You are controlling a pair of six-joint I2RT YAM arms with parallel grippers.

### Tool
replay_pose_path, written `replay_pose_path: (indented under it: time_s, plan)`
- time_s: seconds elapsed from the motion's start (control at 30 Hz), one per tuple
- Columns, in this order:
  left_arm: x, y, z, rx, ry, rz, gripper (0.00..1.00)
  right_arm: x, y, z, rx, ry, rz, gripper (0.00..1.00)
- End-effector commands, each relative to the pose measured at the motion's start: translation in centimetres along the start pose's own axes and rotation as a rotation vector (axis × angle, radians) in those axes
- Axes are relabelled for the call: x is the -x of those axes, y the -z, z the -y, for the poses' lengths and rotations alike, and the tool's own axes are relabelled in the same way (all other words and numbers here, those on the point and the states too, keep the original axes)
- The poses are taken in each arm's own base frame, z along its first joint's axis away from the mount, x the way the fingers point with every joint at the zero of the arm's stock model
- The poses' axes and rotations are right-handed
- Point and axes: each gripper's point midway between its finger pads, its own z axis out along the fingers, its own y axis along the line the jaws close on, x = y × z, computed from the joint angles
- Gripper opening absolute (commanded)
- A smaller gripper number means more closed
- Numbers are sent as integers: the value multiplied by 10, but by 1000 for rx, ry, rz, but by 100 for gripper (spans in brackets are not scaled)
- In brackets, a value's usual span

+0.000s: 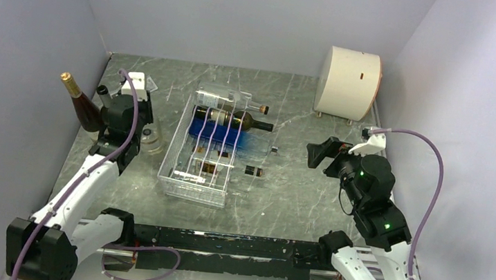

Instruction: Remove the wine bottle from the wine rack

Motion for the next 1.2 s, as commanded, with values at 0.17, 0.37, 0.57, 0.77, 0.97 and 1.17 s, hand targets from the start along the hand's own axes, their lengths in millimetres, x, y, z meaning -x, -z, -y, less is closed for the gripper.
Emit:
replay_pose_path:
  time_s: [0.17,0.37,0.57,0.77,0.97,1.17]
  plan:
    - [75,11,-6,-30,88,304,7,3,-1,-4,20,-4,16,100]
    - [69,9,-1,-58,82,295,7,3,1,-5,23,-4,17,100]
    - [61,2,6,-80,64,258,7,4,2,-5,26,-4,17,100]
    - [57,-1,8,-86,58,243,8,6,5,-6,30,3,20,100]
    - [55,-2,3,-59,66,233,42,5,4,-7,36,5,15,100]
    - [64,6,10,-109,60,237,93,4,3,-7,38,3,11,100]
